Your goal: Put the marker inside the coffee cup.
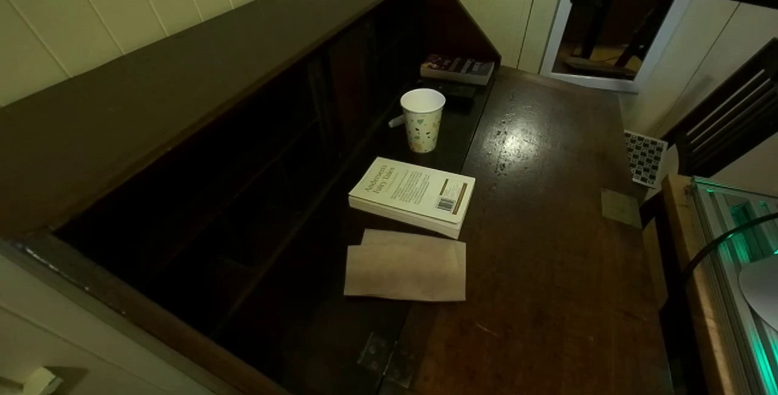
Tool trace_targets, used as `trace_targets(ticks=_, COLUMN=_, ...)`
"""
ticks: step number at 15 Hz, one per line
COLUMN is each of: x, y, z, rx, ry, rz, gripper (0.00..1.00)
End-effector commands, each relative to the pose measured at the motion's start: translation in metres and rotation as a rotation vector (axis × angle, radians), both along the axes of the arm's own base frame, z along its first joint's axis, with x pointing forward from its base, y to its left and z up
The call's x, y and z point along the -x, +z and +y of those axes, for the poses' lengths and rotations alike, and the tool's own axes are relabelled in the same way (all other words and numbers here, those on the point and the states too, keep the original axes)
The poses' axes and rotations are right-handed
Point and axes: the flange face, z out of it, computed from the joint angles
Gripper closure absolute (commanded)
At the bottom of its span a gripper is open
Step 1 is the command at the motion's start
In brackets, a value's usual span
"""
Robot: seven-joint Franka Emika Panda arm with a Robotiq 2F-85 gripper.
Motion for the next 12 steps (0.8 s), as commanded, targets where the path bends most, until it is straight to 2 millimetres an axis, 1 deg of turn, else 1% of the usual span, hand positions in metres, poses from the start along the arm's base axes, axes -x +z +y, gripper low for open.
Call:
trace_targets(ticks=1, x=-0.009, y=-0.015, z=-0.027, rx=-0.023, ry=0.009, rz=-0.024, gripper=0.0)
trace_targets(ticks=8, x=-0.025, y=-0.052, z=-0.067, rx=-0.061, ry=-0.062, rz=0.035, gripper=0.0)
trace_targets(ticks=9, x=-0.026, y=-0.055, z=-0.07, rx=-0.061, ry=-0.074, rz=0.046, gripper=0.0)
trace_targets(ticks=10, x=-0.021, y=-0.047, z=-0.061, rx=-0.058, ry=-0.069, rz=0.046, gripper=0.0)
trace_targets(ticks=12, x=-0.022, y=-0.052, z=-0.062, rx=-0.058, ry=-0.073, rz=0.056, gripper=0.0)
